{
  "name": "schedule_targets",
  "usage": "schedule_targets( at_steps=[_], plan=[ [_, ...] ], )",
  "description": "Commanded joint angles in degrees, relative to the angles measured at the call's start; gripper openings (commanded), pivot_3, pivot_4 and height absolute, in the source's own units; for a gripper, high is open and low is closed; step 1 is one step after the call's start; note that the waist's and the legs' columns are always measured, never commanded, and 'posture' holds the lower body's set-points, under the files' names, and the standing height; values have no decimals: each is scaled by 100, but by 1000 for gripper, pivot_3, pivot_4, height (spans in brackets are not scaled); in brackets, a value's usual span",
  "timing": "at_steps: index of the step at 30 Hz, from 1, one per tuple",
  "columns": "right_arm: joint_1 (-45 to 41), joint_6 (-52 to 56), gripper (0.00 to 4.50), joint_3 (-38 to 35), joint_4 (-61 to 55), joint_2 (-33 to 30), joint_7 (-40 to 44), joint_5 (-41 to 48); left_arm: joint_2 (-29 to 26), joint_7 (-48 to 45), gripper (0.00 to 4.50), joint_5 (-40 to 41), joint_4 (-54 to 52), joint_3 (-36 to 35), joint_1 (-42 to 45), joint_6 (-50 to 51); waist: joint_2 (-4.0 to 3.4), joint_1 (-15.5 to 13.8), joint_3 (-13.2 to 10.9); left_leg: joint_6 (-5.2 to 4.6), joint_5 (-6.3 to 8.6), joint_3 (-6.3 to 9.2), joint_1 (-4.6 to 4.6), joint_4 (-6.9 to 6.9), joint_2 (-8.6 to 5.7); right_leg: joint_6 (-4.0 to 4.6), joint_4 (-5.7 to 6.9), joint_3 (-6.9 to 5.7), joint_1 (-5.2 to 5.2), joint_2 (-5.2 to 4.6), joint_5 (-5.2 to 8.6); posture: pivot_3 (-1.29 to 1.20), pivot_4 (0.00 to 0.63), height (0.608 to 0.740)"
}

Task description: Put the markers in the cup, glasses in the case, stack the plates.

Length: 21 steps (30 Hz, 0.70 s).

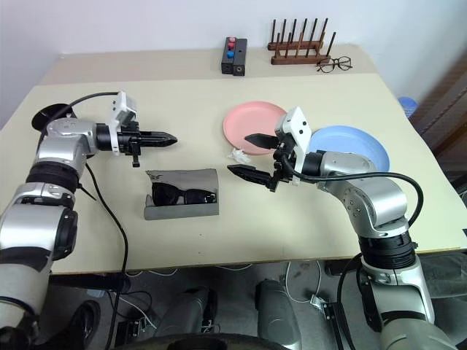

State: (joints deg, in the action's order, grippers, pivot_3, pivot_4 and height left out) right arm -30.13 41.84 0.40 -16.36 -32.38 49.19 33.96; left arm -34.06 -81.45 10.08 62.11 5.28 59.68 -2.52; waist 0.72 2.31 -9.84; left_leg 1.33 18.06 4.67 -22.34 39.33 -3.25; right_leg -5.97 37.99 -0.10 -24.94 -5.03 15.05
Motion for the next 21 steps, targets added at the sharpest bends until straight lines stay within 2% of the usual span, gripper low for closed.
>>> schedule_targets(
  at_steps=[1, 8, 13, 17, 21],
  plan=[
    [-71, -110, 4500, -47, -139, 9, -24, 33, -75, -299, 38, -454, 9, 252, -251, -556, 0, 11, 0, 1, -1, -1, 0, 0, 0, 0, 0, 0, 0, 0, 0, 0, 150, 740],
    [-72, -123, 4500, -18, -143, 13, -44, 42, -193, -1085, 38, -306, -292, 386, -338, -139, 0, -14, 0, -8, 5, 0, -1, 0, 0, 0, 0, 0, 0, 0, 0, 0, 150, 740],
    [-60, -141, 4500, -12, -129, 12, -49, 37, -425, -1105, 38, 103, -790, 670, -391, 247, 0, -6, 0, -8, 5, 1, -1, 0, 1, 0, 1, 1, -1, 0, 0, 0, 150, 740],
    [-57, -165, 4500, -8, -106, 3, -47, 26, -762, -1105, 38, 574, -1722, 1111, -864, 526, 0, 13, 0, -8, 4, 1, -1, 0, 2, 0, 2, 2, -1, -1, 0, 0, 150, 740],
    [-45, -212, 4500, 14, -55, -24, -44, -18, -914, -1105, 38, 660, -2035, 1208, -1146, 652, 0, 7, 0, -8, 4, 2, 0, -1, 4, 0, 1, 4, -2, 0, 0, 0, 150, 740]
  ],
)
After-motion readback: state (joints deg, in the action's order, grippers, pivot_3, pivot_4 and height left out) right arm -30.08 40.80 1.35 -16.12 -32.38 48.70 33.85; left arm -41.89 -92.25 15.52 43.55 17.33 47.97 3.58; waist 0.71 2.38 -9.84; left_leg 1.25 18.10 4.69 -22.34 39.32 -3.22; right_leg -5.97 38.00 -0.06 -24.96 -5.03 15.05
